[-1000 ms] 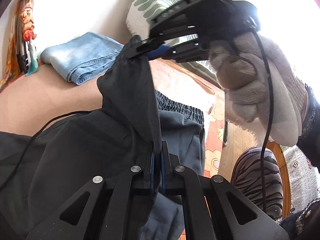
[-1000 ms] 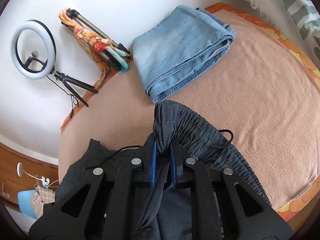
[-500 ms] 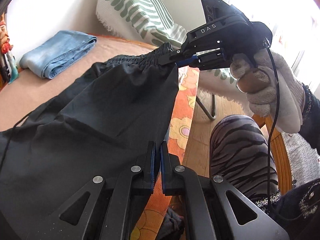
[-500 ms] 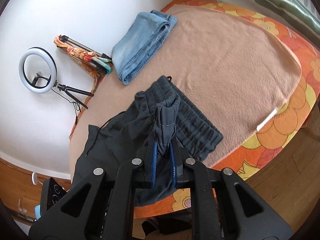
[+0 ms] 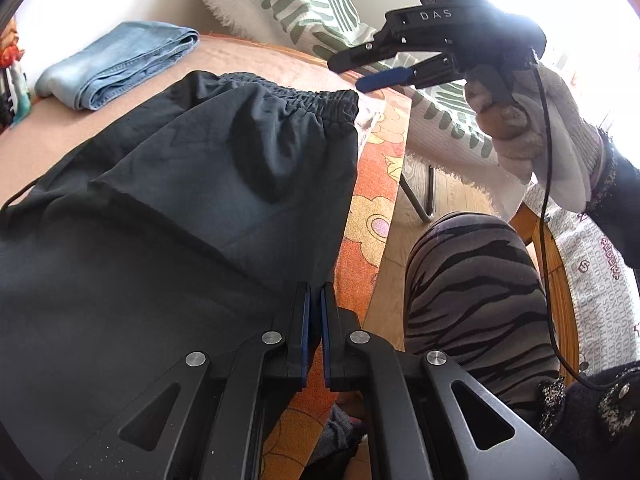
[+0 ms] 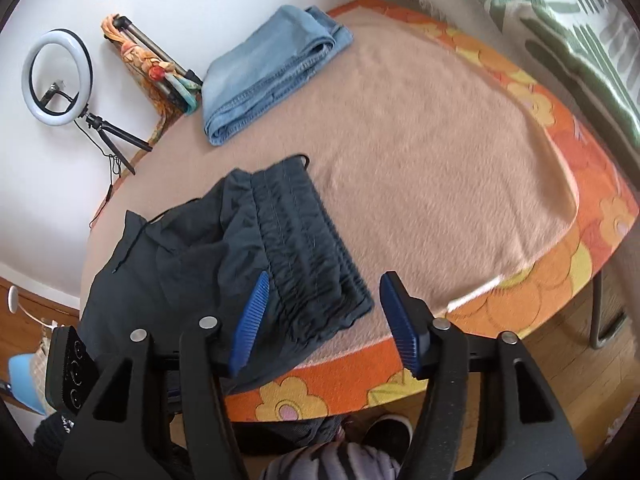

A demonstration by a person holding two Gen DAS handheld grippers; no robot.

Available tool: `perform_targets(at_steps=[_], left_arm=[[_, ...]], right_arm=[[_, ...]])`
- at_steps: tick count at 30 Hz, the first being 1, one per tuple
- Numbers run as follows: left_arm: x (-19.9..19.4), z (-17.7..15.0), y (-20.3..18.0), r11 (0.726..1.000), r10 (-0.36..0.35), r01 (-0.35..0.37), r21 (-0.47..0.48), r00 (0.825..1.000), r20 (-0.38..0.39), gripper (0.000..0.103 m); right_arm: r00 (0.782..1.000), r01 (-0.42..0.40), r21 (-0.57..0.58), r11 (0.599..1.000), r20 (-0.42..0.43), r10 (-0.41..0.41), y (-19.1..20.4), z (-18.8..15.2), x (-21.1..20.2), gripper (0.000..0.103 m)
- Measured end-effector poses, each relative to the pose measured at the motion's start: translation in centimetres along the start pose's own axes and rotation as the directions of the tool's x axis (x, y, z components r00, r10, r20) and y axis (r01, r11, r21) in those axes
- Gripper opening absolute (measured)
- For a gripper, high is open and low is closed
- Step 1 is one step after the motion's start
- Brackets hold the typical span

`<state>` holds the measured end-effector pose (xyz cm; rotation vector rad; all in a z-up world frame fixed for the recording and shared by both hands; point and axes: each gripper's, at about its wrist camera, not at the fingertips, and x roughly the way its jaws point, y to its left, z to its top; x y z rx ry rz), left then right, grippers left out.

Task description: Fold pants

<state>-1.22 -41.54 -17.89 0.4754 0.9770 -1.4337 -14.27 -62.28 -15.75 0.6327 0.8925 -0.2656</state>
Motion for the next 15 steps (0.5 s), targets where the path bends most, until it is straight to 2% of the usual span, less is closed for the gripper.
perform_targets(at_steps=[2, 4, 7, 10, 13, 15], left_arm=[[-0.6, -0.1, -0.1, 1.000, -0.003, 0.003, -0.010, 1.000, 0.005, 0.005], [-1.6, -0.2, -0.2, 0.999, -0.001, 0.002, -0.032, 1.000, 0.017, 0.012], [-4.0, -1.1, -0.2, 0.997, 0.011, -0.006, -0.072, 0.998, 0.069, 0.016], [-6.3, -2.5, 0.7, 0.990, 0.068, -0.053, -0.128, 0.991, 0.117, 0.017], [-8.0, -4.3, 2.4, 0.971, 0.155, -0.127, -0.200, 0.979, 0.130, 0.017], [-9.0, -5.7, 3.7, 0.952, 0.189, -0.149, -0.266, 0.973, 0.131, 0.017]], right_arm=[[1.000, -0.010, -0.026, 1.000, 0.017, 0.010, -0.6, 1.7, 0.3, 0.069], [0.998, -0.062, -0.040, 0.997, 0.022, 0.062, -1.0, 3.4, 1.3, 0.071], [0.989, -0.149, -0.105, 0.983, 0.007, 0.150, -0.6, 5.6, 3.3, 0.086], [0.982, -0.191, -0.166, 0.967, -0.038, 0.187, 0.4, 7.1, 6.5, 0.087], [0.976, -0.212, -0.186, 0.959, -0.094, 0.198, 0.4, 7.9, 9.4, 0.087], [0.959, -0.270, -0.167, 0.948, -0.131, 0.250, -0.1, 8.1, 10.7, 0.089]])
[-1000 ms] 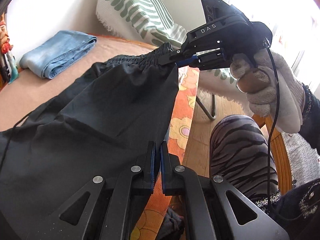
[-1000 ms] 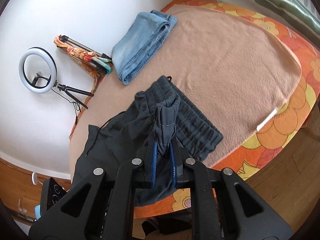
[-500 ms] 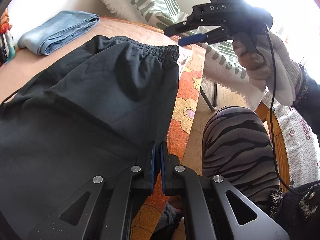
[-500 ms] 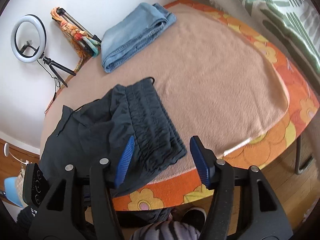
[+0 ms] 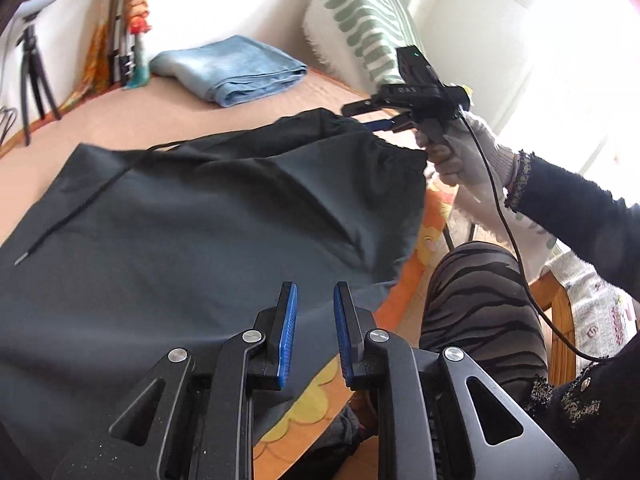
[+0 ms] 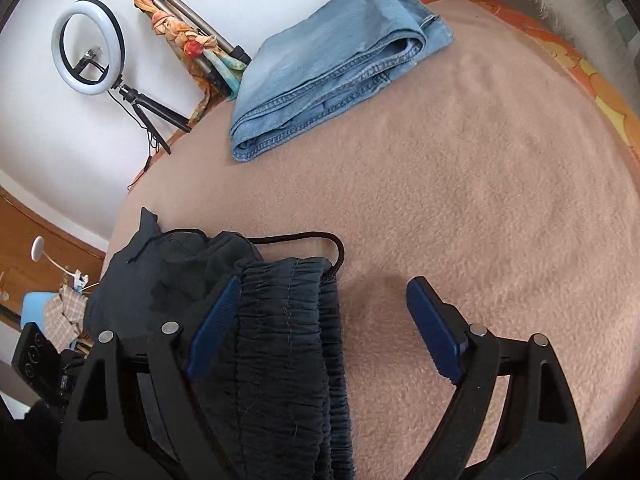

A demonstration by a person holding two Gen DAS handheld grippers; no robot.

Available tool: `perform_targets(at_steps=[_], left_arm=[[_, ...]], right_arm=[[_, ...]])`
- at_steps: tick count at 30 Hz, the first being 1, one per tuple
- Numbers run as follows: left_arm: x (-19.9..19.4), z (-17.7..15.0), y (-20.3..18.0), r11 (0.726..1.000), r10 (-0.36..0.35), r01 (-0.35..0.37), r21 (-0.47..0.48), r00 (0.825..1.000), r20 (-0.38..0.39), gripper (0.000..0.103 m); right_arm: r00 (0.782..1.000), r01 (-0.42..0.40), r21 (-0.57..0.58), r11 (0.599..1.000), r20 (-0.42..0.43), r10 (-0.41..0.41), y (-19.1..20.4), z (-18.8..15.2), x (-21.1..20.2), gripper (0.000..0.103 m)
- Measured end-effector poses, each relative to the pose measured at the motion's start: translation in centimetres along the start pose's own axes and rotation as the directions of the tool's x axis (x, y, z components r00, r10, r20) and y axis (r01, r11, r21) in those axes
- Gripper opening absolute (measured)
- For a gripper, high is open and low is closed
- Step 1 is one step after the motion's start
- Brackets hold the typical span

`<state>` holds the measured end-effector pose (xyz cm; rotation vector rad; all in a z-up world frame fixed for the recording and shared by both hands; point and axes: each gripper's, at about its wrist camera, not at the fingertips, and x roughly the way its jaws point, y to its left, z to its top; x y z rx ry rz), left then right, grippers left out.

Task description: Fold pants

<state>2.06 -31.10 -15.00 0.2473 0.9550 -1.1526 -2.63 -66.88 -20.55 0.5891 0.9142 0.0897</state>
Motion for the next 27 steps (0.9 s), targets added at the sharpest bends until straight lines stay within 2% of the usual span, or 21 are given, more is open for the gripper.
perform_targets(at_steps=[1, 3, 6, 8, 9, 10, 12, 15, 20, 23, 25, 27], left_arm=[[-0.6, -0.6, 0.9, 0.999, 0.021, -0.021, -0.033, 1.000, 0.002, 0.017], [-1.3, -1.4, 2.4, 0.995, 0.053, -0.052, -0.087, 0.999, 0.007, 0.017], [-2.5, -2.5, 4.0, 0.986, 0.100, -0.098, -0.138, 0.995, 0.007, 0.017], [-3.2, -3.2, 5.1, 0.978, 0.124, -0.121, -0.167, 0.992, 0.007, 0.017], [-3.6, -3.5, 5.5, 0.974, 0.136, -0.133, -0.184, 0.991, 0.008, 0.017], [-4.0, -3.9, 6.0, 0.969, 0.149, -0.143, -0.201, 0.989, 0.011, 0.017], [-5.0, -4.4, 6.9, 0.957, 0.180, -0.171, -0.233, 0.984, 0.017, 0.017], [-6.4, -5.2, 8.3, 0.939, 0.226, -0.214, -0.270, 0.974, 0.015, 0.017], [-8.8, -6.7, 10.9, 0.896, 0.313, -0.291, -0.336, 0.950, 0.012, 0.017], [-9.7, -7.5, 12.5, 0.879, 0.316, -0.293, -0.376, 0.949, -0.001, 0.017], [-10.0, -8.0, 12.9, 0.878, 0.324, -0.308, -0.366, 0.946, -0.019, 0.017], [-10.2, -8.3, 12.8, 0.890, 0.311, -0.305, -0.338, 0.950, -0.036, 0.017]], right_arm=[[0.999, -0.026, -0.013, 1.000, 0.023, 0.027, 0.0, -0.1, -0.1, 0.090], [0.991, -0.132, -0.007, 0.991, 0.001, 0.132, -0.2, -0.2, 0.2, 0.091], [0.985, -0.172, -0.048, 0.984, 0.006, 0.173, 0.2, -0.8, 0.3, 0.091], [0.981, -0.192, -0.067, 0.979, -0.005, 0.192, 0.6, -1.2, 0.6, 0.080], [0.981, -0.195, -0.071, 0.978, -0.006, 0.195, 0.7, -1.4, 0.7, 0.078], [0.982, -0.191, -0.070, 0.979, 0.002, 0.191, 0.7, -1.5, 0.7, 0.076], [0.982, -0.190, -0.051, 0.980, 0.004, 0.190, 0.7, -1.7, 0.8, 0.059], [0.986, -0.164, -0.035, 0.986, 0.014, 0.164, 1.1, -2.2, 0.8, 0.048], [0.988, -0.118, 0.015, 0.993, 0.106, 0.116, 2.5, -2.3, -1.7, 0.045], [0.983, -0.086, 0.026, 0.996, 0.164, 0.080, 3.5, -1.6, -4.5, 0.044], [0.978, -0.039, 0.014, 0.999, 0.207, 0.035, 3.9, -0.8, -6.7, 0.041], [0.974, 0.017, 0.007, 1.000, 0.228, -0.018, 3.8, 0.1, -7.9, 0.041]])
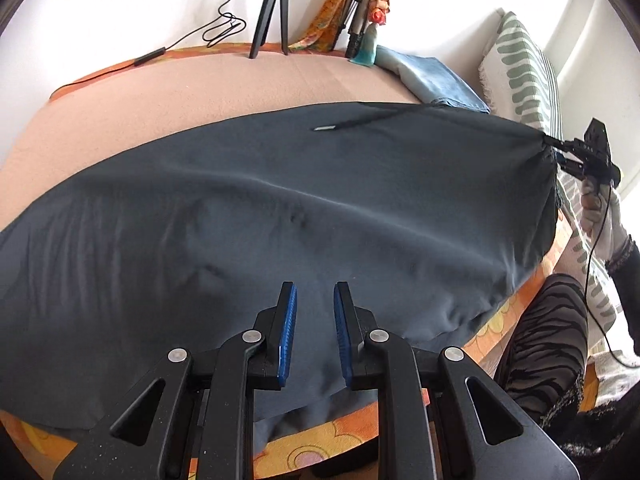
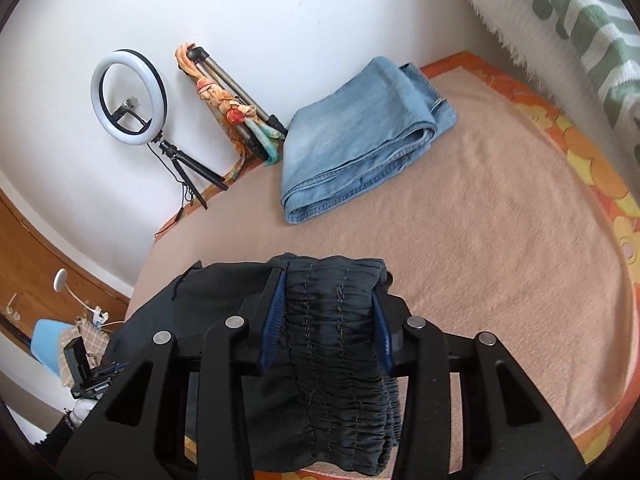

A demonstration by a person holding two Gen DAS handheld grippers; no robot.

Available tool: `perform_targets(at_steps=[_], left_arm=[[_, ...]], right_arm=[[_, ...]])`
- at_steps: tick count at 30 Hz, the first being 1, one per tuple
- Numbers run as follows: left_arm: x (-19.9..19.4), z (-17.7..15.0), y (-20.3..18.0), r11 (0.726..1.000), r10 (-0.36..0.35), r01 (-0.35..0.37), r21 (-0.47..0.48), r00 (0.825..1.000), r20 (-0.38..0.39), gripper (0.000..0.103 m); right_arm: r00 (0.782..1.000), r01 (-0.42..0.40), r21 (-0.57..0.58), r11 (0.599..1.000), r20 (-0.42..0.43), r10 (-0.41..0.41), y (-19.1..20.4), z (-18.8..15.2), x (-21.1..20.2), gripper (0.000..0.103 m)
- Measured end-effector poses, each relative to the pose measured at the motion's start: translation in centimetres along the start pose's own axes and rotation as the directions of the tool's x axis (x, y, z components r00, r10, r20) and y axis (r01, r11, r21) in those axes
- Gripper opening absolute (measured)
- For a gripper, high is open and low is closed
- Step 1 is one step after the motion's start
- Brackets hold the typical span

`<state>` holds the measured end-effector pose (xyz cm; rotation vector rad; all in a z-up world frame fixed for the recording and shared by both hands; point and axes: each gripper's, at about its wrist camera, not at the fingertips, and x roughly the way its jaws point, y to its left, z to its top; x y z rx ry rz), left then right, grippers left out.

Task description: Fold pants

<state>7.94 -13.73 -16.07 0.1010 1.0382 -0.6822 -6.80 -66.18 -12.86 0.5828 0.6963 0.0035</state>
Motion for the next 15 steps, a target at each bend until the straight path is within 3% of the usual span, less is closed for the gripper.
perform_targets(at_steps=[4, 7, 10, 15], left_arm=[[-0.8, -0.5, -0.7, 0.993, -0.005, 0.008, 0.117, 1.000, -0.031, 0.017], [-1.0, -1.0, -0.6, 0.989, -0.018, 0.027, 0.143, 0.998, -0.065, 0.029], [-1.3, -1.6, -0.9, 0.983, -0.022, 0.037, 0.177, 0.996, -0.087, 0.030], [-1.6, -2.5, -1.4, 0.962, 0.013, 0.021, 0.272, 0.993, -0.120, 0.031]], right_arm=[[0.997, 0.058, 0.017, 0.998, -0.048, -0.058, -1.1, 0.1, 1.6, 0.041], [0.991, 0.098, 0.010, 0.995, -0.094, -0.097, -1.8, -0.5, 3.4, 0.042], [0.978, 0.155, 0.000, 0.988, -0.140, -0.154, -1.8, -0.6, 4.4, 0.047], [0.967, 0.231, -0.107, 0.967, -0.082, -0.240, 1.5, -0.1, 1.9, 0.059]])
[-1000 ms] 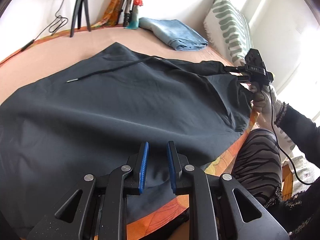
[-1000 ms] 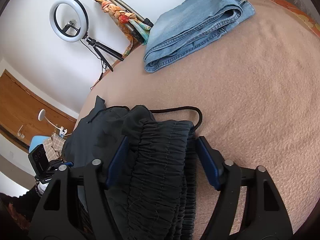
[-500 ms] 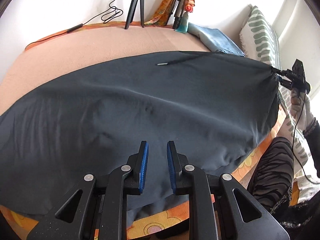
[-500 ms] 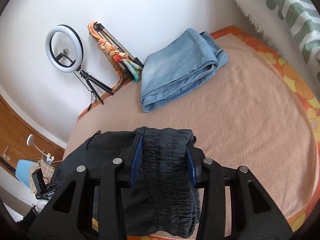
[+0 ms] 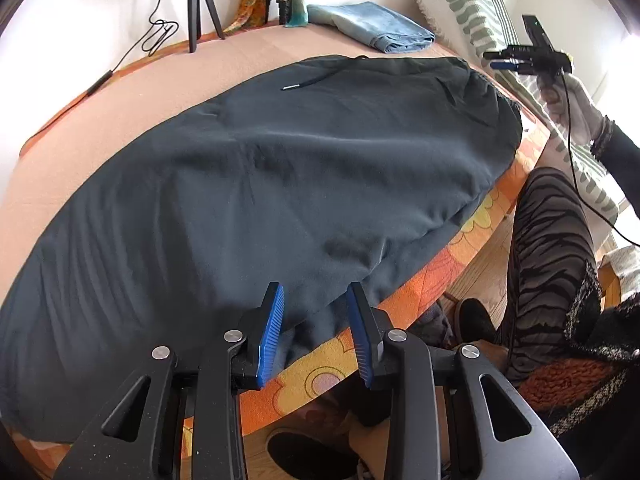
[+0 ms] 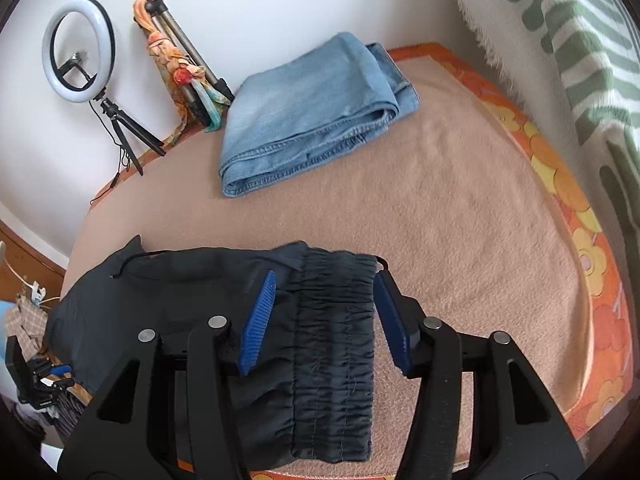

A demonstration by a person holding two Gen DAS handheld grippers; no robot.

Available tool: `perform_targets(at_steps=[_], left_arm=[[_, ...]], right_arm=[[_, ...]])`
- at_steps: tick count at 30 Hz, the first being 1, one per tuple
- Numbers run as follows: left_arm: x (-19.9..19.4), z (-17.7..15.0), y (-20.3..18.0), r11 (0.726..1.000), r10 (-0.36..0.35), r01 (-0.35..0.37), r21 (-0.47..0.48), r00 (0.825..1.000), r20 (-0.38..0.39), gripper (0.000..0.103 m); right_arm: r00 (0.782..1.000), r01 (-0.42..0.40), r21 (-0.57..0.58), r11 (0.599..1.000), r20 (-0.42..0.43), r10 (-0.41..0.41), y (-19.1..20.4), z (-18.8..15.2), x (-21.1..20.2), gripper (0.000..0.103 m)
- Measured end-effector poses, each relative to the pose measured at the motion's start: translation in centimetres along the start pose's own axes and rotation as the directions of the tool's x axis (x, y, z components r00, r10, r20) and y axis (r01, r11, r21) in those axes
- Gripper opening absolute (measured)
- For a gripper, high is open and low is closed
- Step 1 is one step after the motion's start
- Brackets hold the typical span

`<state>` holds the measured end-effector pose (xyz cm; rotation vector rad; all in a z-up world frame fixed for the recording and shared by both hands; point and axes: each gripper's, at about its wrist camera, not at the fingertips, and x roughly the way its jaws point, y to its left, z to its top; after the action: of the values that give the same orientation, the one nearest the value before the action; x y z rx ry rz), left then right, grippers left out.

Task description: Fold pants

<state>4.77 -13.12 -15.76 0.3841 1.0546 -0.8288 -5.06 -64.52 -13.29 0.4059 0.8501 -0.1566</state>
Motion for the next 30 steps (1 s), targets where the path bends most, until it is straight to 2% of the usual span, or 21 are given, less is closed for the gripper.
perform_targets(at_steps=[1, 3, 8, 12, 16, 20, 24, 27, 28, 30], left_arm=[[0.0, -0.2, 0.0, 1.000, 0.003, -0.003, 0.011, 1.000, -0.001, 0.031], [0.2, -0.2, -0.1, 1.000, 0.006, -0.006, 0.028, 1.000, -0.002, 0.031], [0.2, -0.5, 0.0, 0.997, -0.009, 0.009, 0.077, 1.000, 0.003, 0.031], [0.2, -0.9, -0.3, 0.993, -0.025, 0.024, 0.119, 1.000, 0.004, 0.031], [0.4, -1.1, -0.4, 0.988, 0.019, -0.020, 0.152, 1.000, 0.003, 0.031], [0.6, -1.5, -0.3, 0.984, 0.026, -0.026, 0.177, 1.000, 0.005, 0.031], [1.5, -1.7, -0.2, 0.979, 0.051, -0.047, 0.198, 0.999, -0.013, 0.031], [1.8, -1.6, 0.0, 0.979, 0.043, -0.040, 0.198, 0.999, -0.009, 0.030], [1.8, -1.7, 0.1, 0.979, 0.034, -0.032, 0.201, 0.999, -0.006, 0.028], [1.9, -1.7, 0.1, 0.977, 0.011, -0.009, 0.212, 1.000, -0.008, 0.013]], right_arm=[[1.000, -0.001, -0.021, 1.000, 0.015, 0.001, 0.8, 0.1, -1.0, 0.063], [0.999, -0.024, -0.062, 0.998, 0.033, 0.026, 2.7, 0.0, -3.0, 0.063], [0.994, -0.108, -0.220, 0.970, -0.001, 0.110, 8.9, -1.8, -5.9, 0.063], [0.985, -0.172, -0.342, 0.924, -0.050, 0.164, 14.3, -4.5, -6.6, 0.063], [0.970, -0.240, -0.439, 0.866, -0.127, 0.205, 19.0, -7.7, -5.7, 0.063], [0.950, -0.305, -0.504, 0.808, -0.215, 0.225, 23.3, -10.8, -3.7, 0.063], [0.936, -0.335, -0.577, 0.745, -0.297, 0.190, 27.4, -14.2, -0.6, 0.063], [0.923, -0.354, -0.626, 0.695, -0.353, 0.152, 29.9, -16.6, 1.9, 0.063], [0.923, -0.352, -0.649, 0.674, -0.361, 0.134, 30.7, -17.4, 2.6, 0.063], [0.929, -0.332, -0.711, 0.620, -0.359, 0.086, 32.3, -18.9, 3.8, 0.063]])
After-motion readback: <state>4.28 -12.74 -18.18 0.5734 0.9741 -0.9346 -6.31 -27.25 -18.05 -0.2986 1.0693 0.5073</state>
